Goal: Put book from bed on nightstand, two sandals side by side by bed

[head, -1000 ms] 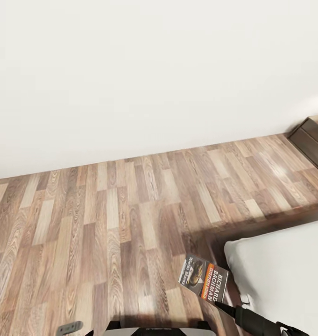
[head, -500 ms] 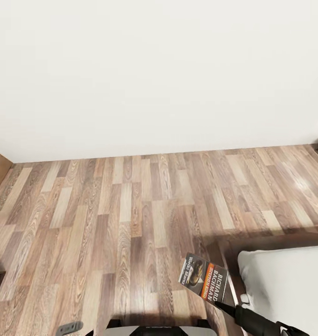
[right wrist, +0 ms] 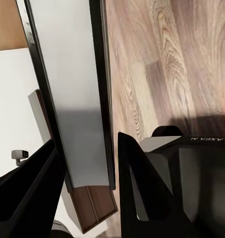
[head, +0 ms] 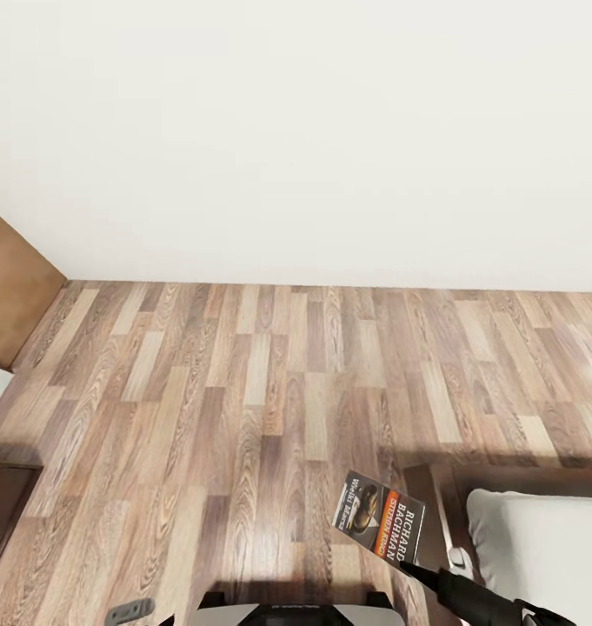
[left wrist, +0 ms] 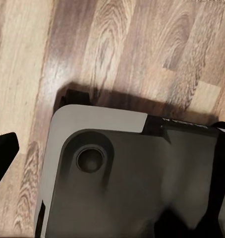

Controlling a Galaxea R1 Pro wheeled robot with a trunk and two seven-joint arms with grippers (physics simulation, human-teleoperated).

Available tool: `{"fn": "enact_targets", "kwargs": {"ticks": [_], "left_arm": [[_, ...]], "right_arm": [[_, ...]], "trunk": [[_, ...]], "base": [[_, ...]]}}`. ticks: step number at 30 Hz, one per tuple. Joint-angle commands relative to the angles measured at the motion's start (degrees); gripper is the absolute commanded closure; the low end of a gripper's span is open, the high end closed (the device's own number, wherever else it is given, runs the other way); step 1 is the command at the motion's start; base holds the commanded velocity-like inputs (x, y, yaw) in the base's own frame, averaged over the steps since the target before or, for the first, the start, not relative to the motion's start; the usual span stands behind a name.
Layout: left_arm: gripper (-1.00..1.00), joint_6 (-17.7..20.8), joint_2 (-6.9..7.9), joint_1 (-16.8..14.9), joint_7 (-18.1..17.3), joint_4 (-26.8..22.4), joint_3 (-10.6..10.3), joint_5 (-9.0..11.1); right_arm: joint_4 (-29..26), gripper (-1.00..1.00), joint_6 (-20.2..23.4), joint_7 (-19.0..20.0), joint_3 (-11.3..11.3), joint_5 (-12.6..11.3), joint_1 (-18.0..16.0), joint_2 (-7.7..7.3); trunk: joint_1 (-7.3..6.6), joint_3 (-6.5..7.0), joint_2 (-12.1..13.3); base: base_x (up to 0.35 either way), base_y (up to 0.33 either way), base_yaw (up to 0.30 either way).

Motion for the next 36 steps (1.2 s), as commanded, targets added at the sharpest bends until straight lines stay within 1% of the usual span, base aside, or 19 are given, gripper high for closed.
{"fn": "enact_targets", "kwargs": {"ticks": [1, 6, 12, 32, 36], "left_arm": [[-1.0, 0.02, -0.01, -0.04, -0.37, 0.09, 0.19, 0.26], [-1.0, 0.04, -0.01, -0.04, -0.37, 0.09, 0.18, 0.26], [-1.0, 0.02, -0.01, -0.04, -0.37, 0.07, 0.18, 0.26], [-1.0, 0.0, -0.07, -0.04, -0.33, 0.09, 0.18, 0.26], [-1.0, -0.56, -0.08, -0.04, -0.32, 0.09, 0.18, 0.34]], "right_arm": [[-0.01, 1.0, 0.6, 0.12, -0.1, -0.27, 0.0, 0.0], [0.0, 1.0, 0.6, 0.12, -0.11, -0.26, 0.01, 0.0], [0.07, 1.0, 0.6, 0.04, -0.1, -0.27, 0.01, 0.0], [0.08, 1.0, -0.28, -0.46, -0.1, -0.32, 0.01, 0.04], [0.08, 1.0, -0.28, -0.49, -0.1, -0.32, -0.01, 0.08]], "trunk": [[0.01, -0.07, -0.03], [0.01, -0.24, -0.03], [0.01, -0.21, -0.03], [0.01, 1.55, -0.03], [0.01, 1.92, -0.03]], "base": [[0.0, 0.0, 0.243], [0.0, 0.0, 0.198], [0.0, 0.0, 0.035], [0.0, 0.0, 0.001], [0.0, 0.0, 0.0]]}}
